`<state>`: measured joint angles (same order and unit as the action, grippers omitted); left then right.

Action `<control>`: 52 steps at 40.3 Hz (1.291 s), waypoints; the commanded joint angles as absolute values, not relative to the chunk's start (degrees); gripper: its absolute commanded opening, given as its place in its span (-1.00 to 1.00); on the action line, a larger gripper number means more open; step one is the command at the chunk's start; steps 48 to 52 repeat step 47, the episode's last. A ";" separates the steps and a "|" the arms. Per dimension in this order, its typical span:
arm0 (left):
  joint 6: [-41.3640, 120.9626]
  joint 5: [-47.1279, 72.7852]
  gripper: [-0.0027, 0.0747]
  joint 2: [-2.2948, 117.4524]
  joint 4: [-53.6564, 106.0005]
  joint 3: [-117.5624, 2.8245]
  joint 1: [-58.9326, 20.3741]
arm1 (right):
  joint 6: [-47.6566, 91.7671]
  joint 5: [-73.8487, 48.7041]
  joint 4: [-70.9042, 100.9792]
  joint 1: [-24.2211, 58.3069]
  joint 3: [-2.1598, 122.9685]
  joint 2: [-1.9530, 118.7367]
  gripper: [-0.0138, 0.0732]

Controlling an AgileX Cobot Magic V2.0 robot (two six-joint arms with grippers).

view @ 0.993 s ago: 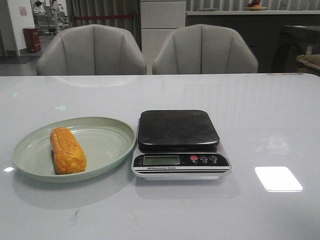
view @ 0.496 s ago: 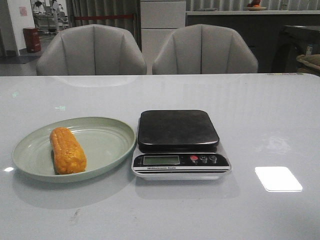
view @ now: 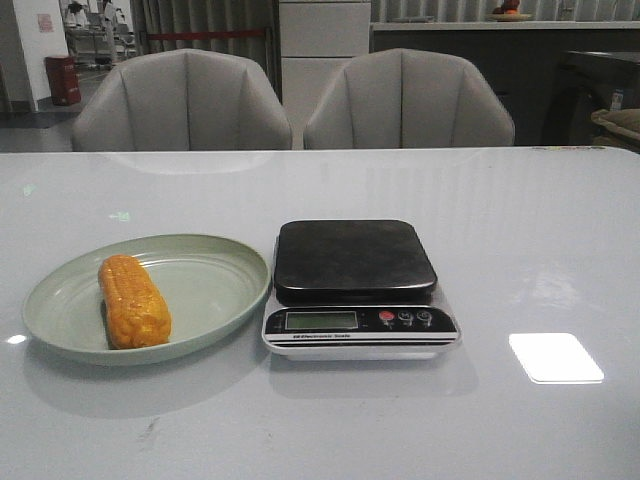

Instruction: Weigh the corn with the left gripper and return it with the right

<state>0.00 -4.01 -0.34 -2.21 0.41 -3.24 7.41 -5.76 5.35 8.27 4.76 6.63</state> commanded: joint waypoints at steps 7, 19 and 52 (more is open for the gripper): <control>-0.84 -8.65 -0.59 -1.53 -2.10 0.38 -3.17 | 1.96 1.51 0.71 4.44 0.62 1.36 -0.32; -0.84 -8.65 -0.59 -1.41 -2.10 0.38 -3.17 | -0.38 1.53 0.55 3.10 -1.73 -1.63 -0.32; -0.84 -8.65 -0.59 -1.41 -2.10 0.38 -3.17 | -0.38 1.54 0.55 3.22 -1.73 -1.64 -0.32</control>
